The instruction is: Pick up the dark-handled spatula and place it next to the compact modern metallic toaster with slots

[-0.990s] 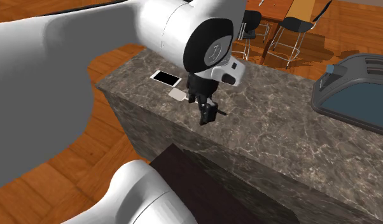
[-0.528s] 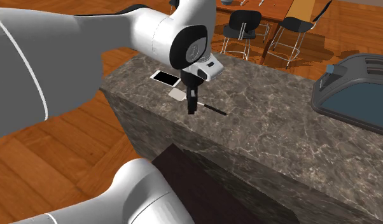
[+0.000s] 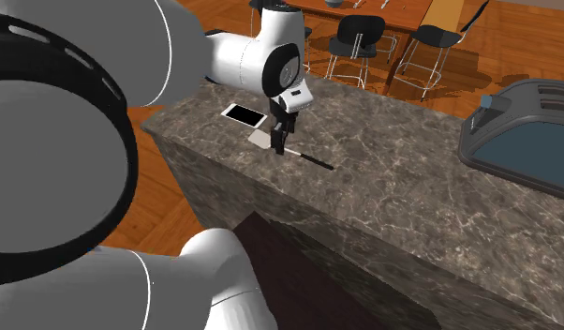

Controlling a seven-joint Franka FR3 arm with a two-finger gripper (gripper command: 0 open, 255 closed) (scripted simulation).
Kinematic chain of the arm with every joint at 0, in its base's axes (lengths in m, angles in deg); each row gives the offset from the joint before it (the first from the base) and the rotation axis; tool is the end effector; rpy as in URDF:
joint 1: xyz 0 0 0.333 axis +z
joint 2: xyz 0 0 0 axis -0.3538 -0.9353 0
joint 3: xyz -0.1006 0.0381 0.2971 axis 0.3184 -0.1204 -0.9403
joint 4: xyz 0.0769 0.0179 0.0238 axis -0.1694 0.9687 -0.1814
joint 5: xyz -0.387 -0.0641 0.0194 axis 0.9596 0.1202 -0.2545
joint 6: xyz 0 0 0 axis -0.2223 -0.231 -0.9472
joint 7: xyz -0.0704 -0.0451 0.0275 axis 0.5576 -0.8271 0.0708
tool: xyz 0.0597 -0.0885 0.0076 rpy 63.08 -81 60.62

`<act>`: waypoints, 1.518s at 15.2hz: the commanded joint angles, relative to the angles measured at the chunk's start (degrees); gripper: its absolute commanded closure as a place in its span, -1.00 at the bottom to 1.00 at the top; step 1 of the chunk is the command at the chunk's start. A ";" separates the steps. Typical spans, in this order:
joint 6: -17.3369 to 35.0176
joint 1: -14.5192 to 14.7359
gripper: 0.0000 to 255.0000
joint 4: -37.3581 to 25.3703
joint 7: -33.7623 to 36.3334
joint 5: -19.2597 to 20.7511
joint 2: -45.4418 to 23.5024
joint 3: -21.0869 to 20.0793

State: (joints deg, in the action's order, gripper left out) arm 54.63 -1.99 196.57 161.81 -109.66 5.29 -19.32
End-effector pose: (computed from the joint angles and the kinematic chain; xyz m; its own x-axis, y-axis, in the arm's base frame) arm 0.3802 0.2341 0.4057 0.3936 -0.9187 0.0323 -0.9193 -0.3934 0.0100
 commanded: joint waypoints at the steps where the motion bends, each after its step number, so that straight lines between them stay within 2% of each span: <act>1: 3.59 -5.73 -1.00 -2.65 9.45 3.99 -5.73 -6.61; 3: 5.62 -11.46 -1.00 -5.12 17.61 9.20 -10.93 -12.61; 11: 12.39 -15.78 -1.00 -2.26 22.46 15.54 -17.41 -17.87; 18: 12.38 -15.74 -1.00 -2.26 22.46 15.54 -17.41 -17.82; 19: 12.38 -15.74 1.00 -2.26 22.46 15.54 -17.41 -17.82; 23: 12.38 -15.74 1.00 -2.26 22.46 15.54 -17.41 -17.82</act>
State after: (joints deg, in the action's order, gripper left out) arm 67.01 -17.74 194.31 184.26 -94.12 -12.12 -37.14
